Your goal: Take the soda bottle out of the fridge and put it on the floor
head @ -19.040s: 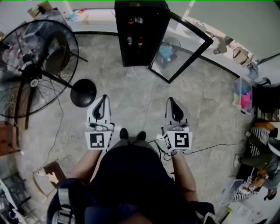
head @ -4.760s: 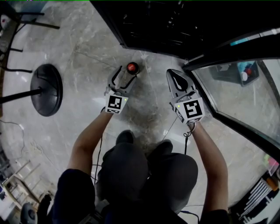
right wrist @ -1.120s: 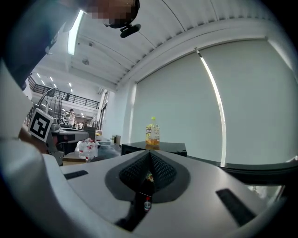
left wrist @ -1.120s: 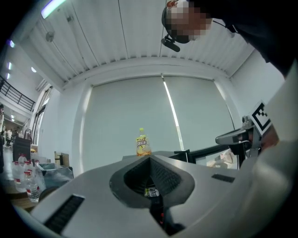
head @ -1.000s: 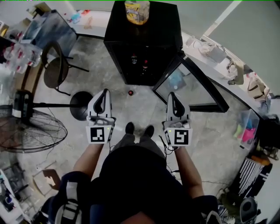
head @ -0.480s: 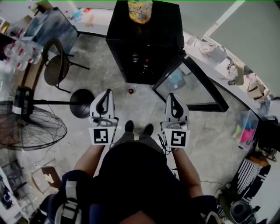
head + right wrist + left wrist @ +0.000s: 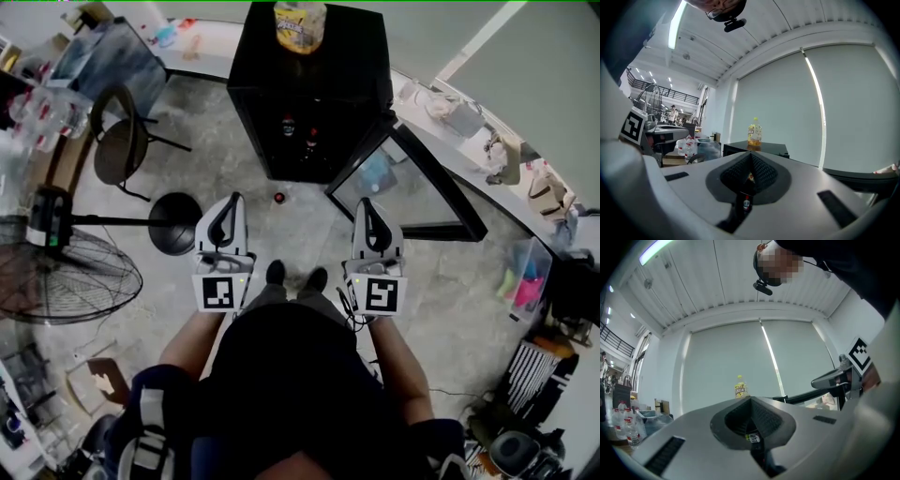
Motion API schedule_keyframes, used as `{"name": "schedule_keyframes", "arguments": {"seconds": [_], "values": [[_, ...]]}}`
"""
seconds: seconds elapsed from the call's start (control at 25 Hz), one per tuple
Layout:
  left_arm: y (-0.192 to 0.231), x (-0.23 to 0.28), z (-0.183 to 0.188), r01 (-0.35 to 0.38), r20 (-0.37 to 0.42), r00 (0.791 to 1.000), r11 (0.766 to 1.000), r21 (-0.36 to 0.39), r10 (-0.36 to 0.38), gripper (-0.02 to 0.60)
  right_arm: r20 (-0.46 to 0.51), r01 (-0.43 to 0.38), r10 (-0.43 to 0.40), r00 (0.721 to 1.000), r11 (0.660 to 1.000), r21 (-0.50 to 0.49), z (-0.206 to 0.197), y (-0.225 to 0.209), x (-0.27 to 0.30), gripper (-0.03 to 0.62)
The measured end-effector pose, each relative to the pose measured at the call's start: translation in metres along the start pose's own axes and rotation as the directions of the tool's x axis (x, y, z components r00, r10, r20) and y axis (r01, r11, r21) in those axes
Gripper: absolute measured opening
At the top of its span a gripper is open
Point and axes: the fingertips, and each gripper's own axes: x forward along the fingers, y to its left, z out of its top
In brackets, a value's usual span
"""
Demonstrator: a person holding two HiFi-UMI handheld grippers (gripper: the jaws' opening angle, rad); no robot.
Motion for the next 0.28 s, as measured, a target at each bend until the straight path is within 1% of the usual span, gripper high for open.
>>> {"name": "schedule_keyframes", "arguments": {"seconds": [0.12, 0.28], "values": [[-0.0022, 0.0019, 0.0015, 0.01, 0.0, 1.0, 1.0, 0.012, -0.01, 0.023, 0.003, -0.004, 0.004, 1.0, 1.0, -0.002, 0.0019, 0.0, 0.0, 0.018], [-0.0038, 0.003, 0.0026, 0.012, -0.006, 1.0, 1.0, 0.004, -0.012, 0.023, 0.002, -0.01, 0.01, 1.0, 1.0, -0.003, 0.0029, 0.0006, 0.0006, 0.018]]}}
